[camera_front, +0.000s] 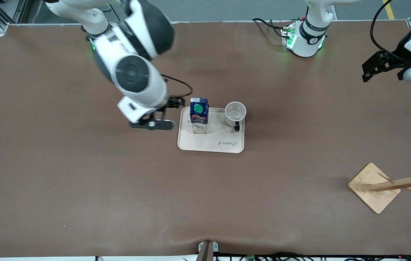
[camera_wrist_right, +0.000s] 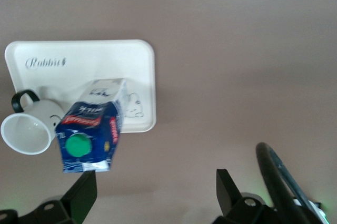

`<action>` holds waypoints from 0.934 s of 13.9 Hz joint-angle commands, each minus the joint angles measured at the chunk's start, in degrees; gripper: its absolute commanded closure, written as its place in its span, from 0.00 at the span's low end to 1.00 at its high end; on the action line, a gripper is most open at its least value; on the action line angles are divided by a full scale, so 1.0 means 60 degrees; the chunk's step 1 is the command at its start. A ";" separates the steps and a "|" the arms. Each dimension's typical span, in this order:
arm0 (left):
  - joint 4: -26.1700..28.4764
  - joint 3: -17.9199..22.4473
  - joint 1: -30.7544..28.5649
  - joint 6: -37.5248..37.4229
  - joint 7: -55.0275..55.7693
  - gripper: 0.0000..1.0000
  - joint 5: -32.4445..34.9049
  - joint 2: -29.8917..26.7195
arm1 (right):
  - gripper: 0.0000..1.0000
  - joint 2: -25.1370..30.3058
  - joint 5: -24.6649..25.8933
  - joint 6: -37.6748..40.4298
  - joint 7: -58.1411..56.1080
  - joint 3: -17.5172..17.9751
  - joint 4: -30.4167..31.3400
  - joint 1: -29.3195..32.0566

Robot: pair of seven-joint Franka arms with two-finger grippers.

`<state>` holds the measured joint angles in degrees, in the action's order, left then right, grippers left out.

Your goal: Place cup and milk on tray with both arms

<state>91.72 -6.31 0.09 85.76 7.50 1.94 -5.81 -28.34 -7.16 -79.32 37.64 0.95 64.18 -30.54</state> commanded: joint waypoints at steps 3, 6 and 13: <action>0.0006 0.0026 -0.0103 0.0063 0.0010 0.00 -0.0133 -0.0014 | 0.00 0.1731 0.1351 0.0315 -0.1024 0.0121 0.1151 0.0973; -0.0316 0.0026 -0.0089 0.0048 0.0024 0.00 -0.0133 0.0162 | 0.00 0.2859 0.1428 0.0271 -0.1511 0.0135 0.2395 0.1821; -0.0448 0.0026 -0.0074 0.0048 0.0024 0.00 -0.0147 0.0280 | 0.00 0.5029 0.1442 0.0212 -0.3410 0.0106 0.4113 0.3593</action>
<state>90.44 -6.09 -0.22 86.29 7.51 1.94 -4.76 -2.49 0.50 -76.66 21.65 0.70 84.79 -12.09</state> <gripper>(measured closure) 0.000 0.000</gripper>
